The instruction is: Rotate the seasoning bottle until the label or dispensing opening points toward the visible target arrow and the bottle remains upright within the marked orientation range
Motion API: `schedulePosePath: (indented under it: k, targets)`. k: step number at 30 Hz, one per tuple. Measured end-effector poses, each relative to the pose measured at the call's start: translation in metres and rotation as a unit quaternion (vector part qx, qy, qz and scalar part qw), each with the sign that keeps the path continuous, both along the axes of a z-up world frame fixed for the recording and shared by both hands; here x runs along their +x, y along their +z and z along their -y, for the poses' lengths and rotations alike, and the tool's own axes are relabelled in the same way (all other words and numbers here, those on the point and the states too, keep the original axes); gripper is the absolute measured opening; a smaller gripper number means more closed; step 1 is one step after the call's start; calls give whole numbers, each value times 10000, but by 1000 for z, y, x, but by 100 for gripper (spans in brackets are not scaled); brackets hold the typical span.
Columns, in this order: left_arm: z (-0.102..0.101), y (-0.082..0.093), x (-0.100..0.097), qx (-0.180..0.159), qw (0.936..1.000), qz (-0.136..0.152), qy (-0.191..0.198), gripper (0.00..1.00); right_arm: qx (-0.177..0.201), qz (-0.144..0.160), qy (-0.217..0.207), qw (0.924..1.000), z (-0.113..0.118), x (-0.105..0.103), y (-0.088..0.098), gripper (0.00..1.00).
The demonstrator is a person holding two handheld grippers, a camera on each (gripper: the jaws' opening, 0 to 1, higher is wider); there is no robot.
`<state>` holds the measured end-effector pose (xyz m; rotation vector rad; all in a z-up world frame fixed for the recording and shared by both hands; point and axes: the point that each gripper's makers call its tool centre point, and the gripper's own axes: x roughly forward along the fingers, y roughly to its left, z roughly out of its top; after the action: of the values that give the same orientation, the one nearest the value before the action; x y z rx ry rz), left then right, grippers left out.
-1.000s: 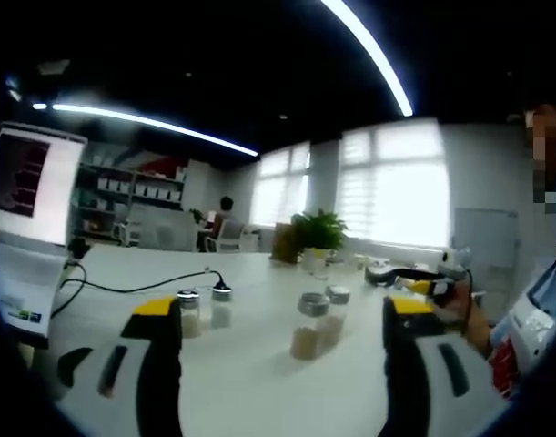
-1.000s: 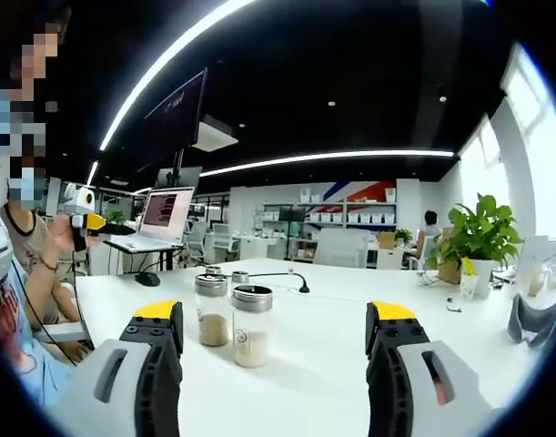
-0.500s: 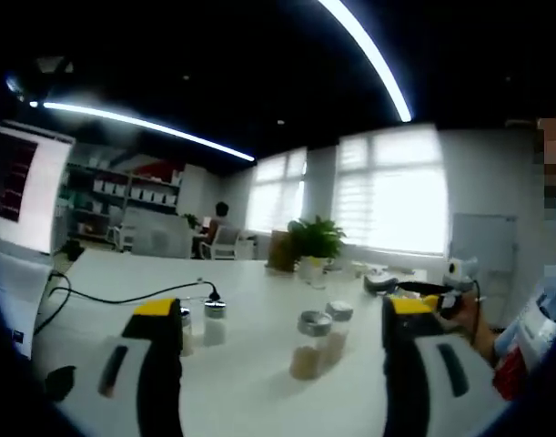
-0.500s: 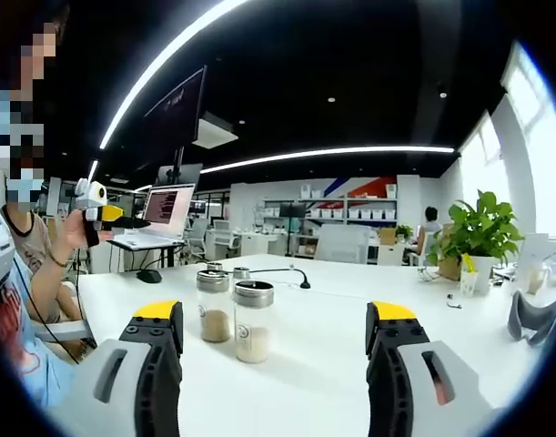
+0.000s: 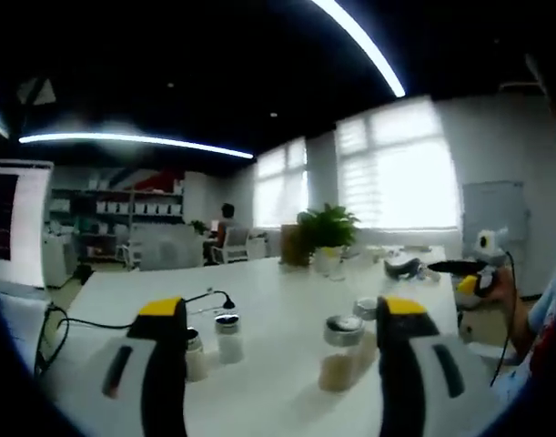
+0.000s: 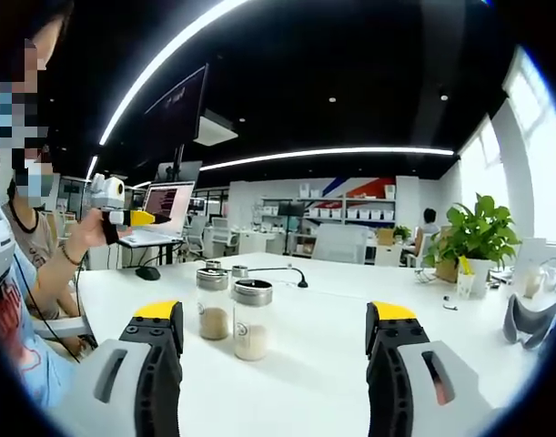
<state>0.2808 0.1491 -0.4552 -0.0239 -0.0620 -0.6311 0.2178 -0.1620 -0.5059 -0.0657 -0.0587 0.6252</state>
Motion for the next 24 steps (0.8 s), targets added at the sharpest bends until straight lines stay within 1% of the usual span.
schedulePosePath:
  k: [2,4,6,9,11,13,19,21,24]
  targets:
    - [4,-1,6,-78,9999,-46,-51,91,-5,7,-6,10000,0,0,0,85]
    - [6,-5,15,-79,9999,-92,-23,90,-10,10,-11,10000,1,-1,0,85]
    - [7,-5,21,-126,9999,-84,-11,90,-19,8,-5,10000,0,-1,0,85]
    - [11,-5,33,-370,9992,-149,-93,90,-28,4,-12,10000,1,-2,0,85]
    - [14,-8,44,-418,9989,-190,-77,90,-46,9,-19,10000,1,-3,0,85]
    - [17,-12,53,-348,9992,-208,-59,90,-75,13,-19,10000,0,-4,0,84]
    - [26,-20,75,-316,9992,-223,-33,90,-133,26,-12,9999,-1,-5,1,84]
    - [30,-25,86,-222,9995,-235,25,90,-138,27,-16,9999,-1,-5,1,84]
    - [32,-31,101,-205,9993,-280,120,89,-143,24,-21,9999,0,-5,1,84]
